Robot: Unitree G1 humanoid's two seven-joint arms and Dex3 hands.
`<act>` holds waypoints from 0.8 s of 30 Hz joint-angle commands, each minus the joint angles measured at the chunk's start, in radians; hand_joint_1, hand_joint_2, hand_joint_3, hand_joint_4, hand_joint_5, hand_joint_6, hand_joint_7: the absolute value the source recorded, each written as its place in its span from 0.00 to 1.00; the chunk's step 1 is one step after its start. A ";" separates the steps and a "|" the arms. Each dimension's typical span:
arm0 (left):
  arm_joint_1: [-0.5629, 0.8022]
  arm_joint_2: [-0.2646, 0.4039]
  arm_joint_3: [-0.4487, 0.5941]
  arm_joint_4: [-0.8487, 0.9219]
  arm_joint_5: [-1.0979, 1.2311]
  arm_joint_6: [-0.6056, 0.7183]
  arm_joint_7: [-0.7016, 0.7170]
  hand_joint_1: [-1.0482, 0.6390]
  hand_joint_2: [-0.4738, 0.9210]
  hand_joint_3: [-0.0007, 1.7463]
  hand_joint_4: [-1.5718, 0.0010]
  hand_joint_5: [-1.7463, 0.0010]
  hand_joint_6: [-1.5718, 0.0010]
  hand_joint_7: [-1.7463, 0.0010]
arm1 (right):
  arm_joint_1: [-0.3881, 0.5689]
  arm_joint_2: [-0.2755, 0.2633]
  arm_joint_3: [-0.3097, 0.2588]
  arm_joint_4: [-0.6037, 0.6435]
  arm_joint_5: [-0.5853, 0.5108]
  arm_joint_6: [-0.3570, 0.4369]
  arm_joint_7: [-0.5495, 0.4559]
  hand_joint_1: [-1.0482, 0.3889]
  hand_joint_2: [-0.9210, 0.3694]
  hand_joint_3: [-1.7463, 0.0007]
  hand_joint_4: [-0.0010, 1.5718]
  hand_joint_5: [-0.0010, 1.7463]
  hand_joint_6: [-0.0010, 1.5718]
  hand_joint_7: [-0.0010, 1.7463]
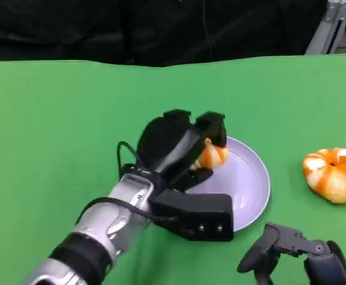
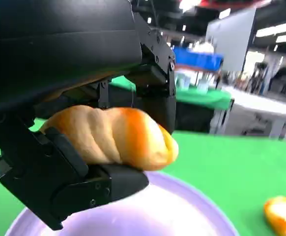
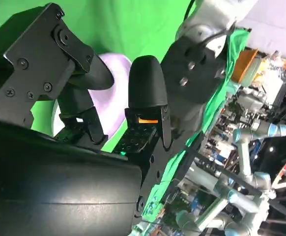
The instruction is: Grasp the bread from the table and place it into the plate.
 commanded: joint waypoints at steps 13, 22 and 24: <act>-0.037 0.034 -0.086 -0.133 -0.001 0.269 -0.580 0.06 1.00 0.29 1.00 1.00 0.96 0.99 | 0.008 -0.003 -0.005 -0.024 0.006 0.020 -0.006 0.77 0.54 0.17 0.54 0.90 0.56 0.71; 0.092 0.126 0.027 -0.448 -0.156 0.287 -0.745 0.11 1.00 0.26 0.97 0.98 0.93 0.98 | -0.001 -0.006 -0.007 -0.011 0.015 0.011 -0.007 0.78 0.55 0.16 0.54 0.90 0.56 0.71; 0.136 0.127 0.070 -0.523 -0.203 0.305 -0.752 0.14 1.00 0.24 0.96 0.97 0.91 0.98 | -0.004 -0.007 -0.007 -0.006 0.012 0.006 -0.010 0.78 0.55 0.16 0.53 0.90 0.56 0.72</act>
